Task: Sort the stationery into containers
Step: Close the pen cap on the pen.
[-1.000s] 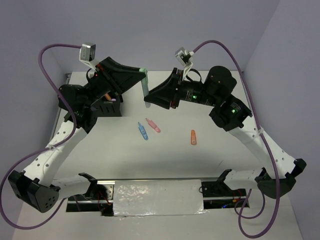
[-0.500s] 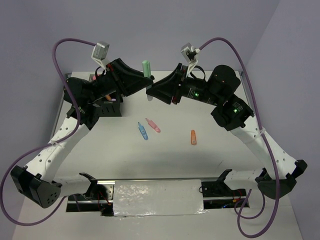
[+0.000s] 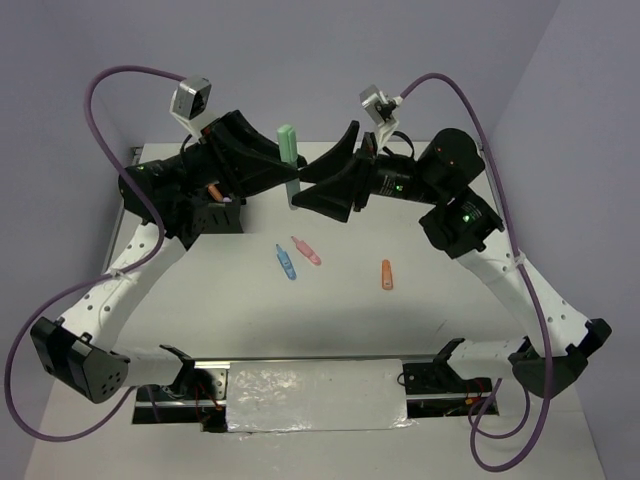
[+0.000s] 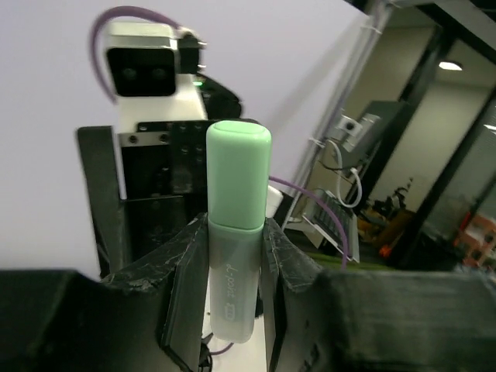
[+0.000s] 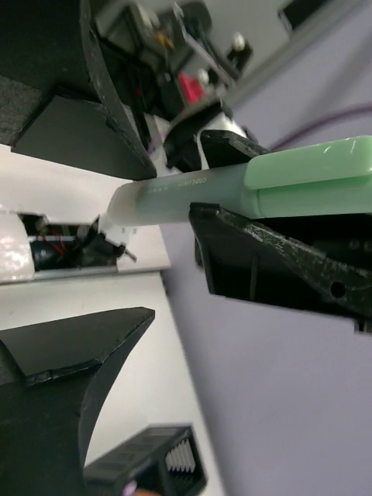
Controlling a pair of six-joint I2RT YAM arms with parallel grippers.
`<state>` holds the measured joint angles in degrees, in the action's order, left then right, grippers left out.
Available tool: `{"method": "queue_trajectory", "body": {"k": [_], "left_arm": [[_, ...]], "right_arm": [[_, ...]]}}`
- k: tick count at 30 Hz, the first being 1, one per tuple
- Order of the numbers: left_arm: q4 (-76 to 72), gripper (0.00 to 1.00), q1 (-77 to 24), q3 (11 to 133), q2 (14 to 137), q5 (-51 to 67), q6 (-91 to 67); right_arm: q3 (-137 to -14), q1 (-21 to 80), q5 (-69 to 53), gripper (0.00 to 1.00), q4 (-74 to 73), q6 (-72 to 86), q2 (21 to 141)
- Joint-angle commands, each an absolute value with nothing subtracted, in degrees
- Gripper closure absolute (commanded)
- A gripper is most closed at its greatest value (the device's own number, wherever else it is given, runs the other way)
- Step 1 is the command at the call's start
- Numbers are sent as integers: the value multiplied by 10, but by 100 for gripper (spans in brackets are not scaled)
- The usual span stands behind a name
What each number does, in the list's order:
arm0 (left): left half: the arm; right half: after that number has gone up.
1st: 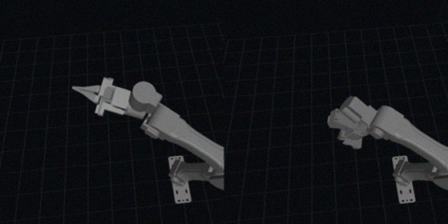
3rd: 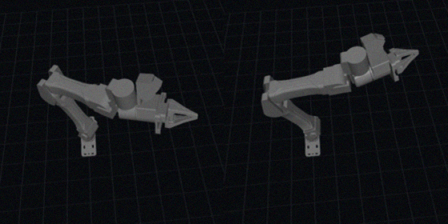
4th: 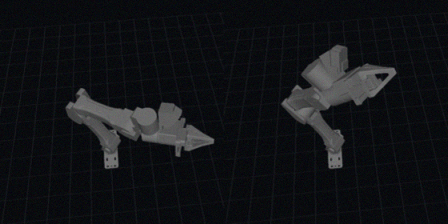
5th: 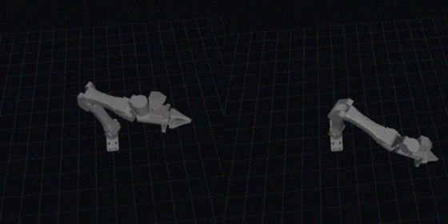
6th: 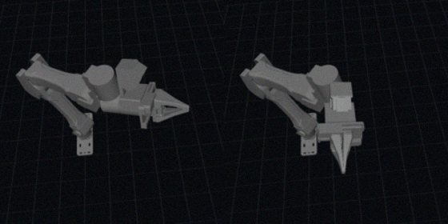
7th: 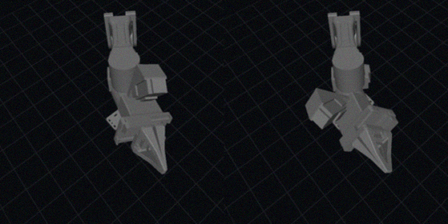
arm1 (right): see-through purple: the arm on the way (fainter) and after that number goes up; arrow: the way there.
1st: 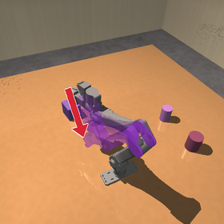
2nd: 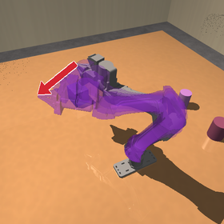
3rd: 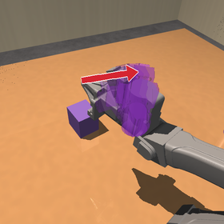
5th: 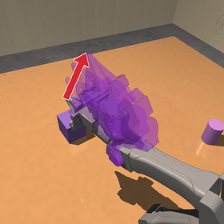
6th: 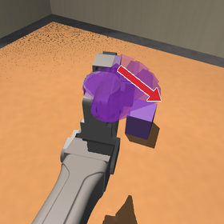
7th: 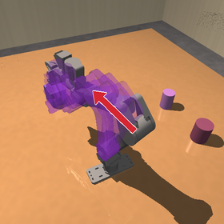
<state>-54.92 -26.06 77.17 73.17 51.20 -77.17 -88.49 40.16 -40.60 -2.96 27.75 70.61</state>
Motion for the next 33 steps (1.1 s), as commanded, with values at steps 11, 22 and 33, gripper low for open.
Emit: {"method": "queue_trajectory", "body": {"k": [11, 22, 33], "left_arm": [[-676, 94, -274, 798, 736, 562, -825], [-643, 94, -274, 804, 738, 548, -792], [-576, 89, -275, 811, 737, 537, -742]], "right_arm": [[-913, 376, -598, 30, 315, 539, 780], [-921, 392, -642, 54, 516, 708, 833], [-912, 404, -647, 76, 477, 675, 814]]}}
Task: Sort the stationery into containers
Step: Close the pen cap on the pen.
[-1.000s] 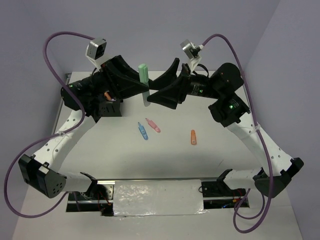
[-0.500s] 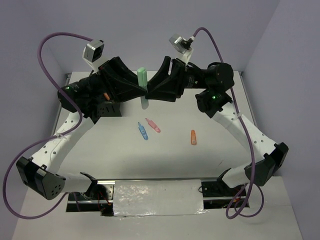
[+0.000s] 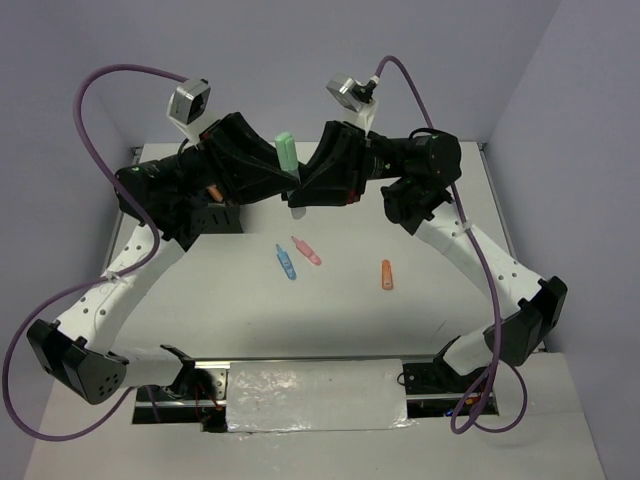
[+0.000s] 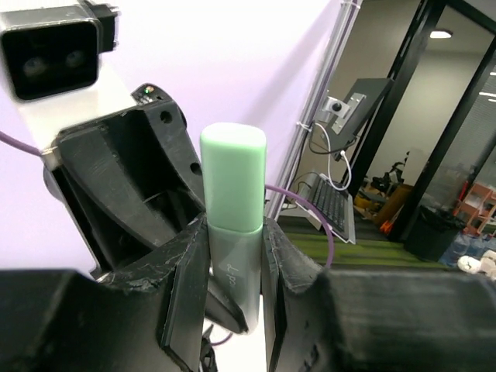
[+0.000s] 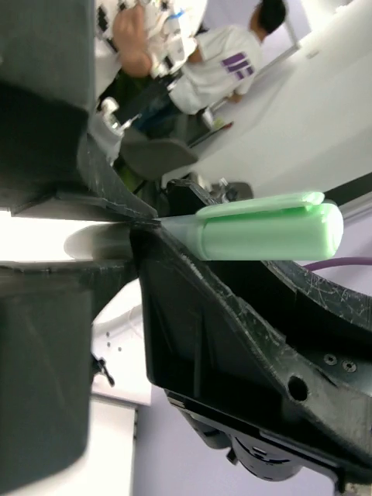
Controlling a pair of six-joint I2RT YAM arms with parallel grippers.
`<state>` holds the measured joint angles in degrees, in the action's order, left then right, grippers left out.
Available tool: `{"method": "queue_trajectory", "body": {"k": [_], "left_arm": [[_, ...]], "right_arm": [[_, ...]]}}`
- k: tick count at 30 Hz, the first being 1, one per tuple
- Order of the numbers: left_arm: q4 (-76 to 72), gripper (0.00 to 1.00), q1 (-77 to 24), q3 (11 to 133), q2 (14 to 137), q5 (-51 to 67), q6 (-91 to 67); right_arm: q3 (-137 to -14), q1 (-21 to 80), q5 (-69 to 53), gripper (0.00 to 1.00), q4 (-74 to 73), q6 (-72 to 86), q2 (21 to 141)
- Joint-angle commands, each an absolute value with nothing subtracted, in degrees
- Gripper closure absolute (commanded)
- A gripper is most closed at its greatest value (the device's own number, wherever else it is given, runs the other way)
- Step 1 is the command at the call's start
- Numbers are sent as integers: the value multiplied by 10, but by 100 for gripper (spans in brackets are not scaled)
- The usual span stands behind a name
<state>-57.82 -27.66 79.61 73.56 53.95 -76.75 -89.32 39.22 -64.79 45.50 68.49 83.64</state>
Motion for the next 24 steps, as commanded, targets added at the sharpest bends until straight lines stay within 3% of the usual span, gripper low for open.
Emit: {"method": "queue_trajectory", "body": {"k": [1, 2, 4, 5, 7, 8, 16, 21, 24], "left_arm": [[-575, 87, -274, 811, 737, 537, -741], [-569, 79, -275, 812, 736, 539, -739], [-551, 61, -275, 813, 732, 539, -723], [-534, 38, -274, 816, 727, 536, -710], [-428, 17, -275, 831, 717, 520, -644], [-391, 1, -274, 838, 708, 511, -618], [-111, 1, -274, 913, 700, 440, -449], [-45, 1, -274, 941, 698, 419, -402], [-32, 1, -274, 950, 697, 410, -394]], "right_arm": [[-913, 404, -644, 87, 463, 664, 808], [-914, 404, -642, 94, 431, 637, 805], [-914, 403, -632, 99, 384, 601, 795], [-915, 403, -627, 100, 328, 556, 791], [-912, 398, -600, 100, 264, 508, 779], [-911, 395, -587, 100, 200, 464, 775], [-938, 390, -450, 100, -48, 283, 736], [-990, 388, -339, 100, -205, 194, 727], [-1004, 389, -332, 100, -236, 171, 727]]}}
